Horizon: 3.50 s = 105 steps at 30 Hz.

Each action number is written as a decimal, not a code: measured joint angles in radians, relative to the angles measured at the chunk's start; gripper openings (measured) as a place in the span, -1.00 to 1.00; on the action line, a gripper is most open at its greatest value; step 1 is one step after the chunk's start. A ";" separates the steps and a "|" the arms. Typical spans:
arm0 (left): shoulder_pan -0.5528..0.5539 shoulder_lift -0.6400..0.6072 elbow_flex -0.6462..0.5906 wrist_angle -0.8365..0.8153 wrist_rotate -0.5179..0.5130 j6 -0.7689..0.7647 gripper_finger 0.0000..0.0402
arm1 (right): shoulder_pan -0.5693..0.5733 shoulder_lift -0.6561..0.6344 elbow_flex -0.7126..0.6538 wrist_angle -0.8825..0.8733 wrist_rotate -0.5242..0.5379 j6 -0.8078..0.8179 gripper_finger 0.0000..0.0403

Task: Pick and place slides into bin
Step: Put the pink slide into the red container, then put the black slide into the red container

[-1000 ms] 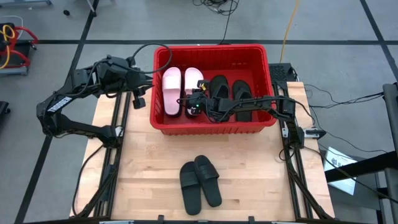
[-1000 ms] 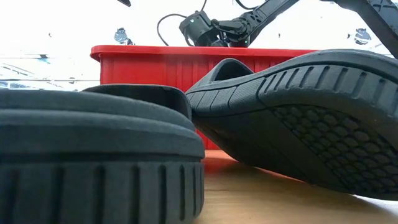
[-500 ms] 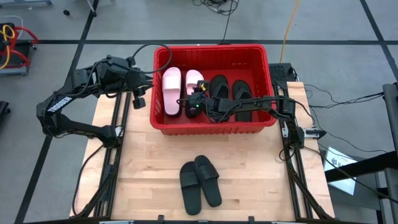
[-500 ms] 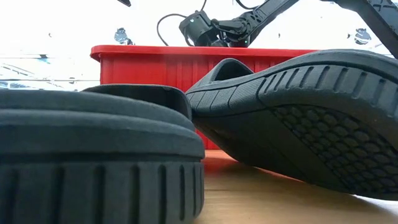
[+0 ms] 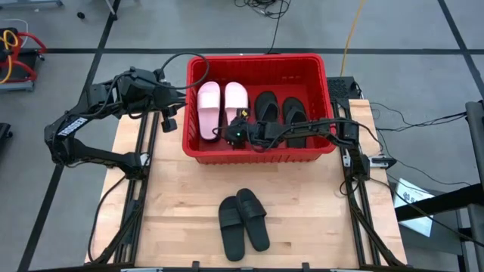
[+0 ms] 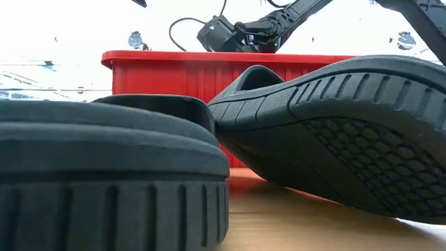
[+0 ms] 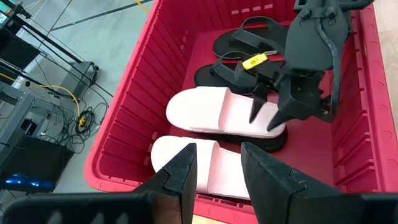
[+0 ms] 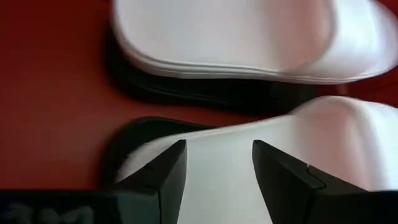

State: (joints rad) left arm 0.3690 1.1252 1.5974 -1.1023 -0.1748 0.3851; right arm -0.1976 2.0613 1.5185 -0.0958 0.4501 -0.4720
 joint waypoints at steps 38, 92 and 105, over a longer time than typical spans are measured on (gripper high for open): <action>0.000 0.000 0.000 0.000 0.001 -0.026 -0.38 | -0.004 -0.224 0.000 -0.047 -0.201 0.123 -0.18; -0.127 0.000 0.000 -0.005 0.105 -0.081 -0.38 | 0.698 -0.659 -0.047 -0.677 -0.245 0.714 -0.18; -0.330 0.000 0.000 -0.005 0.098 -0.208 -0.38 | 0.788 -0.542 -0.235 -0.445 -0.243 0.740 -0.18</action>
State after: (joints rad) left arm 0.0387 1.1255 1.5974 -1.1069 -0.0768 0.1773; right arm 0.5904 1.5191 1.2833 -0.5406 0.2072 0.2684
